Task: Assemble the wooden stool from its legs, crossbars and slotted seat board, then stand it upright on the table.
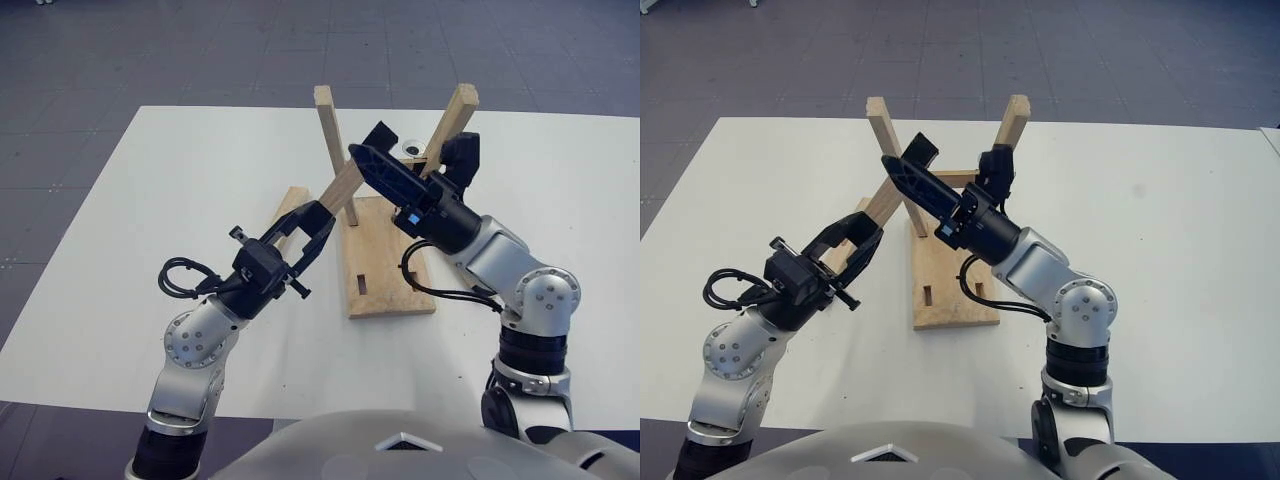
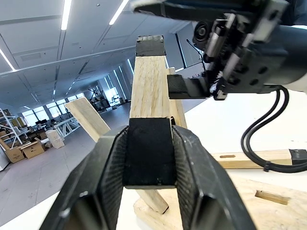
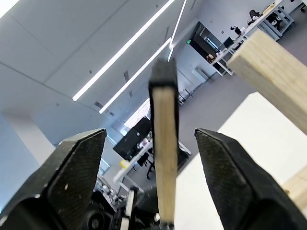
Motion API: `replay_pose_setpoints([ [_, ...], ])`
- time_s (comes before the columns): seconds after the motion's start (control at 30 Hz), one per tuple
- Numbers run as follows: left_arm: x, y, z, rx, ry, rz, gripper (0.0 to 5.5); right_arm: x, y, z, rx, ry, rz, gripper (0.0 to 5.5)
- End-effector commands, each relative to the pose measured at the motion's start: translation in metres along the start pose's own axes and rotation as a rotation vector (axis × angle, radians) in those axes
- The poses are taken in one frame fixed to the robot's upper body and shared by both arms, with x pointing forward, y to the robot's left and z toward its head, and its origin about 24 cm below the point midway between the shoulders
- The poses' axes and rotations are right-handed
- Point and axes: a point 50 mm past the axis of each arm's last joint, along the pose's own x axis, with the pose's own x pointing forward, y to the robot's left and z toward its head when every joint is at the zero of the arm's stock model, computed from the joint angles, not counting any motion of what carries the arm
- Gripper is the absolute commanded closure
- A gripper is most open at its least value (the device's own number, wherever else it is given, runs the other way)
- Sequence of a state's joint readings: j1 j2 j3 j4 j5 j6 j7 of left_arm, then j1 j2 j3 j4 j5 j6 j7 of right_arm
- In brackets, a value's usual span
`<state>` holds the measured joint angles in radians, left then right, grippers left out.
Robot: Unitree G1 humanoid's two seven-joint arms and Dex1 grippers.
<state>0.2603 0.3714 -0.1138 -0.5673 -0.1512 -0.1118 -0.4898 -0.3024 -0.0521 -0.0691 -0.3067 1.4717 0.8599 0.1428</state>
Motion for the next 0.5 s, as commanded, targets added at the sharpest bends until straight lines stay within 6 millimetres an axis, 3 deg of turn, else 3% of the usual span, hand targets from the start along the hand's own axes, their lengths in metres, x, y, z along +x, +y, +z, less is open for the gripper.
replay_pose_setpoints([
  [0.03,0.003,0.001,0.0,0.004,-0.003,0.008,4.19,0.006,-0.002,0.008,0.053,-0.068,-0.008,2.8],
  [0.23,0.007,0.003,0.003,0.009,-0.014,0.023,4.19,0.009,-0.003,-0.005,0.003,0.008,-0.044,3.82],
  [0.43,0.007,0.003,0.003,0.009,-0.011,0.017,4.19,0.008,-0.007,-0.005,-0.014,0.009,-0.068,4.9],
  [0.5,0.006,0.003,0.002,0.009,-0.007,0.016,4.19,0.008,-0.008,-0.004,-0.02,0.007,-0.072,5.02],
])
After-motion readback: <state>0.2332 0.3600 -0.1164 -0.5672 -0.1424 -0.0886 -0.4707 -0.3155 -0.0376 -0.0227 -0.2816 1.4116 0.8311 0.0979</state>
